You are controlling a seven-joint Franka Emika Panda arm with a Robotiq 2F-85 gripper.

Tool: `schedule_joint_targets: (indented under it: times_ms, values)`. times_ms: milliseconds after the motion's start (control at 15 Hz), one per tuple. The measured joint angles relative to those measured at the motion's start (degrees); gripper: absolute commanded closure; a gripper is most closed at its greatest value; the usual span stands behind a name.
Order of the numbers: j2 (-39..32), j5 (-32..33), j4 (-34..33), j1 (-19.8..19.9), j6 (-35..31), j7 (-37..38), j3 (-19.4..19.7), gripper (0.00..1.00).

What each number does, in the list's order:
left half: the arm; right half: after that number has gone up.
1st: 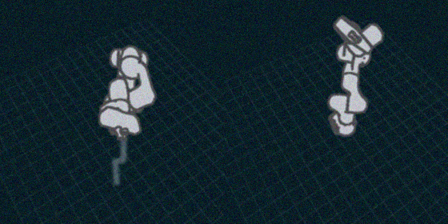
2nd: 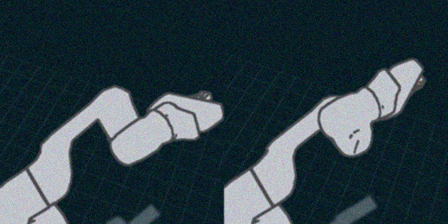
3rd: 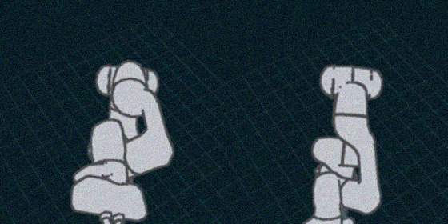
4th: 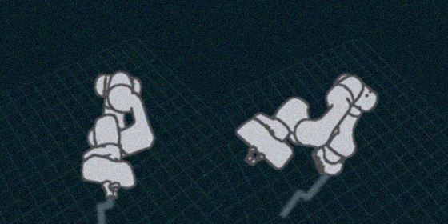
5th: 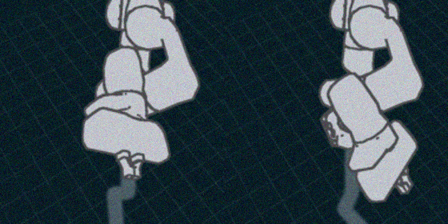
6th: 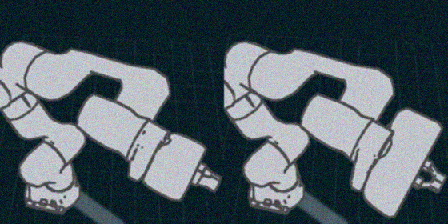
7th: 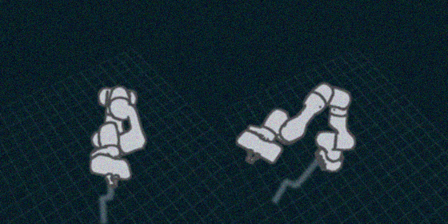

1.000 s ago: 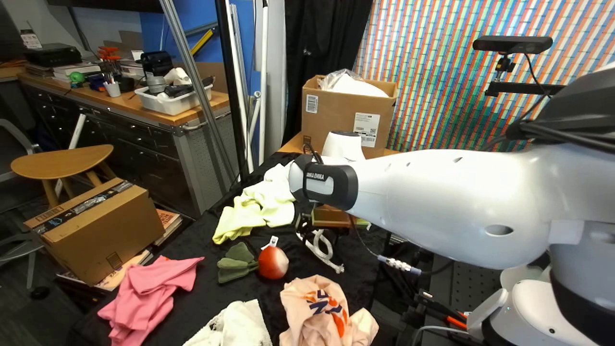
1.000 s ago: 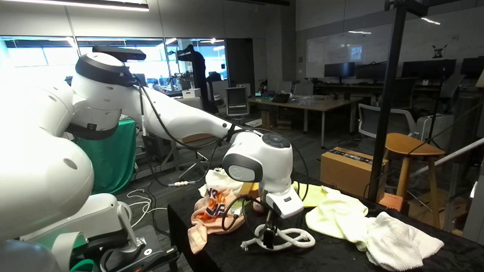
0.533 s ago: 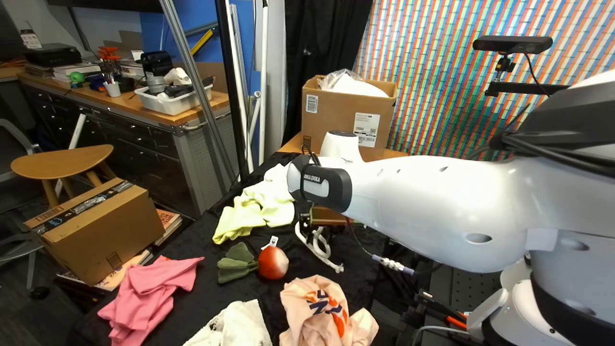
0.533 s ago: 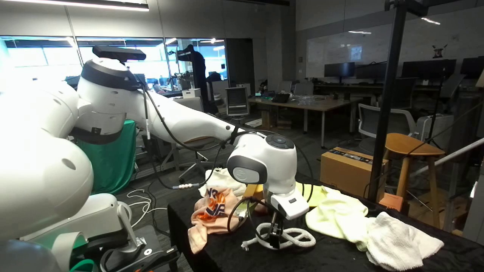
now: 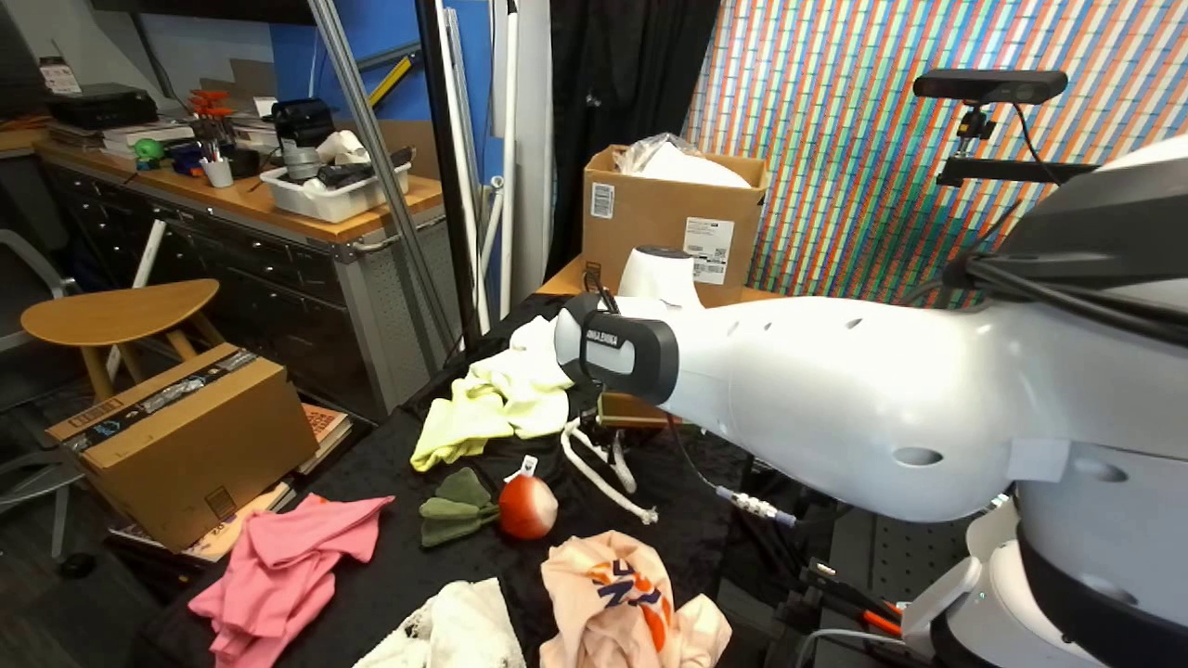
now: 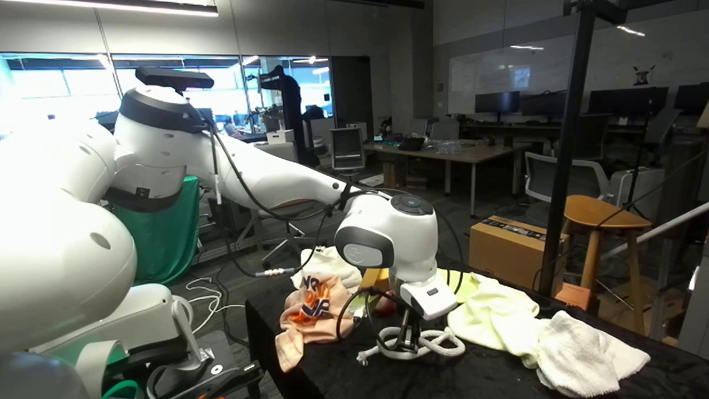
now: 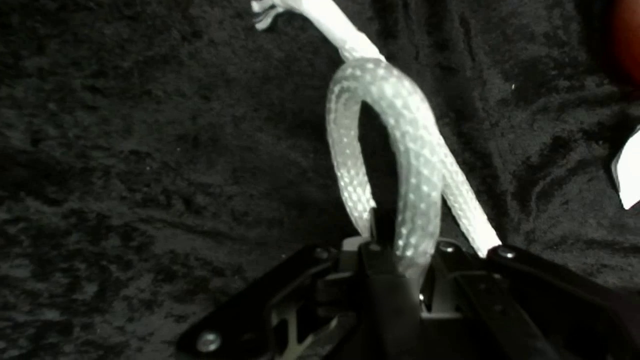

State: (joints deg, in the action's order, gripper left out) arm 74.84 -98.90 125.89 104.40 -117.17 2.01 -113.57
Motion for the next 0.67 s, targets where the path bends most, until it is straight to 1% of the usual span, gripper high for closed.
schedule_joint_targets:
  times_ms: [200, 333, 467, 667]
  values:
    - [0.1, 0.0, 0.3, -0.6, -1.0, 0.0, 1.2, 0.89]
    - [0.1, 0.0, 0.8, -1.6, -2.6, 0.0, 2.5, 0.89]
    - [0.2, 0.0, 1.5, -3.1, -5.5, 0.1, 3.9, 0.9]
    - [0.3, -0.2, 2.5, -5.8, -11.8, 0.9, 5.9, 0.91]
